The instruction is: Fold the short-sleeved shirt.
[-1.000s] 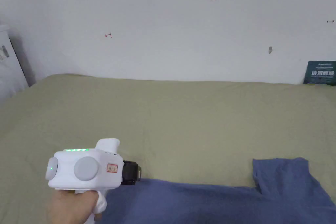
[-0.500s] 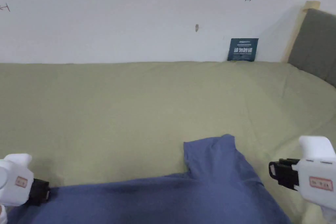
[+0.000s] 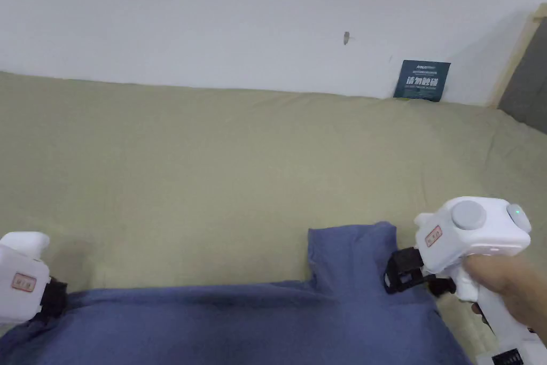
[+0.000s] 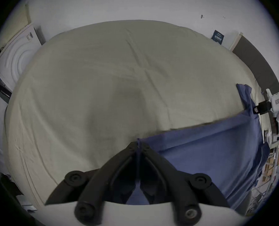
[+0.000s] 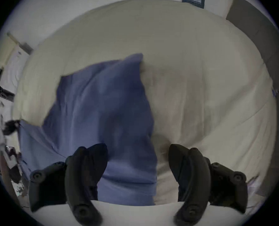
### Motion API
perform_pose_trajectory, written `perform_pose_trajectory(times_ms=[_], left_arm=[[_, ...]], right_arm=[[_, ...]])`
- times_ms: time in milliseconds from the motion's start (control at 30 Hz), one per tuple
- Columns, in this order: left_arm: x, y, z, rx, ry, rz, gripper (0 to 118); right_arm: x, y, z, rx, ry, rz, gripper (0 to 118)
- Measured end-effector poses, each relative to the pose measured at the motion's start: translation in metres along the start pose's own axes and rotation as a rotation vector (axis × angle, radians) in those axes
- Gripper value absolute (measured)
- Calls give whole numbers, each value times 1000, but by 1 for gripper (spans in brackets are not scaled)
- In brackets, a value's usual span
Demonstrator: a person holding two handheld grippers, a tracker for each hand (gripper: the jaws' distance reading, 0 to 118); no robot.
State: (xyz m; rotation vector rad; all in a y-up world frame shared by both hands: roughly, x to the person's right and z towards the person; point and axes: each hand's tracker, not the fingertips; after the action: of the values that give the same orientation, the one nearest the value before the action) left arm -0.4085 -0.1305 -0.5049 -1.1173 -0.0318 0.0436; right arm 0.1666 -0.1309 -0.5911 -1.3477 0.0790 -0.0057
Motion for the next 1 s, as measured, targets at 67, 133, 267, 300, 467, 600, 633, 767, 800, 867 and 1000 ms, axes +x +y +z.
perform_pose_trajectory(times_ms=[67,133,267,300,467,600,633,767,800,867,1000], left_arm=[[2,2,-3,-8,0,6,1],[5,5,-2,-12,4,9,1],[6,9,5,-7,1,7,1],[6,10,10,-5,-10,12,1],[-1,5,53,55,-20,-44,1],[-12,-10,103,120,-60,-50,1],[-14,-17,116,133,-57,-65,1],[-23,-51,156,166,-64,-92,1],[-25,-62,165,171,-69,-92,1],[-31,-82,176,176,-87,-91,1],[-36,-129,184,172,-121,-70,1]], right_arm=[[-13,-1,3,-16,-79,39,57],[-19,-1,12,14,-84,70,1],[-25,-5,27,46,-70,67,1],[-27,-7,36,70,-70,57,1],[-37,-36,94,218,-47,149,1],[-47,-80,153,304,-6,225,1],[-49,-93,166,322,-27,228,1],[-46,-139,205,367,-10,250,1],[-45,-153,215,378,-8,253,1],[-41,-178,225,380,-1,260,1],[-32,-232,222,367,20,213,1]])
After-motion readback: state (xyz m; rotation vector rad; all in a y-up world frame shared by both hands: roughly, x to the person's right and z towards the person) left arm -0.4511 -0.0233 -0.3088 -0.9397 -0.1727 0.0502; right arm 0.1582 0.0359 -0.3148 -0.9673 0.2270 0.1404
